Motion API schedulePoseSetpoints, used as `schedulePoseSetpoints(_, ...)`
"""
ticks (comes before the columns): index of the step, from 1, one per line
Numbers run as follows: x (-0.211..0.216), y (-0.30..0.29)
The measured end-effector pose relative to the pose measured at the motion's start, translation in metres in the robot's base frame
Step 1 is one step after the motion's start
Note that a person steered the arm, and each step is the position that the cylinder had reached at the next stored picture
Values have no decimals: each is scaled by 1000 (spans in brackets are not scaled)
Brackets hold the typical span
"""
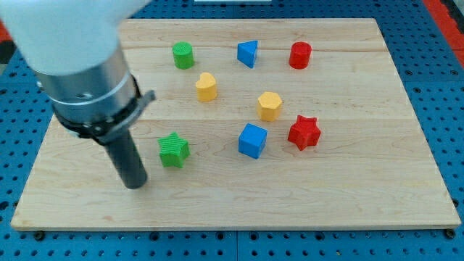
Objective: Move the green star left to the blue cube
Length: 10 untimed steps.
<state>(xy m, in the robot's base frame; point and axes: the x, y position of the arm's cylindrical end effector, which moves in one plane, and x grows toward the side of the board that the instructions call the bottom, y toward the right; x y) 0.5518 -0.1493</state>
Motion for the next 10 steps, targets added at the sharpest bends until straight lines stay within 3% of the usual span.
schedulePoseSetpoints(3,-15,-3)
schedulePoseSetpoints(5,-28,42)
schedulePoseSetpoints(10,-56,48)
